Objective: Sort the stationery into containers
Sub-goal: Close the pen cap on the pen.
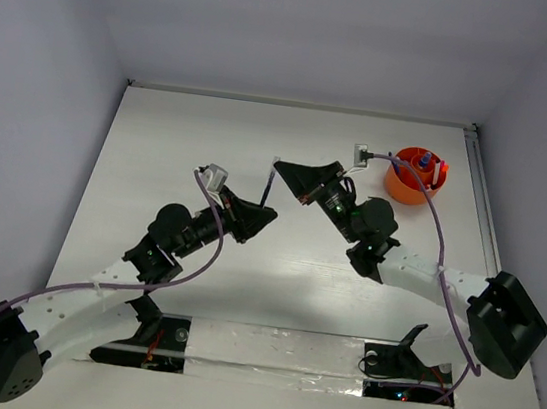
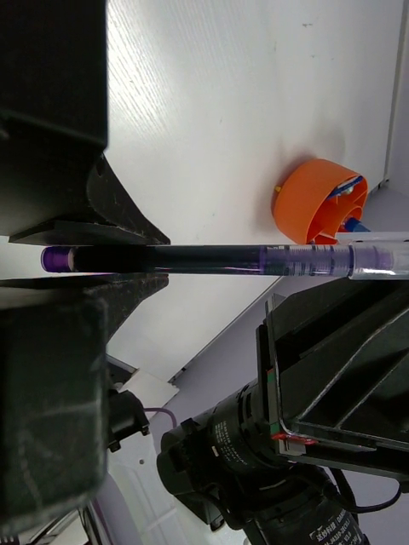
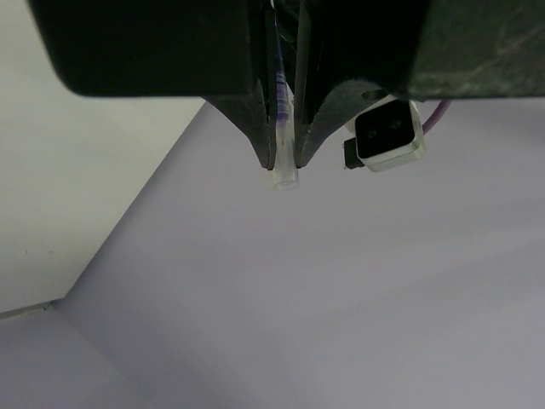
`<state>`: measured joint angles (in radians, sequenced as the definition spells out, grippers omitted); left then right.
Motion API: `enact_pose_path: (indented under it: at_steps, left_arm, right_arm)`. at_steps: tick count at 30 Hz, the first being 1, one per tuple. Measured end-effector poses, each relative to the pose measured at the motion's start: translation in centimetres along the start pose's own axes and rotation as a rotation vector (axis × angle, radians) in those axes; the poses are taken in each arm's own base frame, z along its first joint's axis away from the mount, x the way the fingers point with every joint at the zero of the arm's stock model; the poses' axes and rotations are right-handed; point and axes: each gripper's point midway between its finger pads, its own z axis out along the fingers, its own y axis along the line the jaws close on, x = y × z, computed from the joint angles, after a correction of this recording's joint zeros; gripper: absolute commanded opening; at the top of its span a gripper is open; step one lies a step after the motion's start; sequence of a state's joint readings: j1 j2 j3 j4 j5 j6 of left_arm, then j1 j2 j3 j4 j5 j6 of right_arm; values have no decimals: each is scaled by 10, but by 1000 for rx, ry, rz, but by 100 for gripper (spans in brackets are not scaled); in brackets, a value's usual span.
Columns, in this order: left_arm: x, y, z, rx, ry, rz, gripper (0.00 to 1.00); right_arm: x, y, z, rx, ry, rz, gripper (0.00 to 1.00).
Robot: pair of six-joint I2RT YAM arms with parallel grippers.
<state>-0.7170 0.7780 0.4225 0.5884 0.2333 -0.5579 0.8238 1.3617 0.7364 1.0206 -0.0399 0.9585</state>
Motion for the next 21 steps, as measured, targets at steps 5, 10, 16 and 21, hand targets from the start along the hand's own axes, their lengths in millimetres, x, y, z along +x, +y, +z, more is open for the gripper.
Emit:
enact_pose_path:
  at_steps: [5, 10, 16, 21]
  left_arm:
    - [-1, -1, 4, -3, 12, 9, 0]
    - [1, -3, 6, -8, 56, 4, 0]
    - [5, -8, 4, -12, 121, -9, 0]
    - [16, -8, 1, -24, 184, -20, 0]
  right_arm:
    - [-3, -1, 0, 4, -14, -10, 0]
    - [-2, -8, -4, 27, -9, -50, 0]
    - [-3, -10, -16, 41, -1, -105, 0]
    - [3, -20, -28, 65, 9, -120, 0]
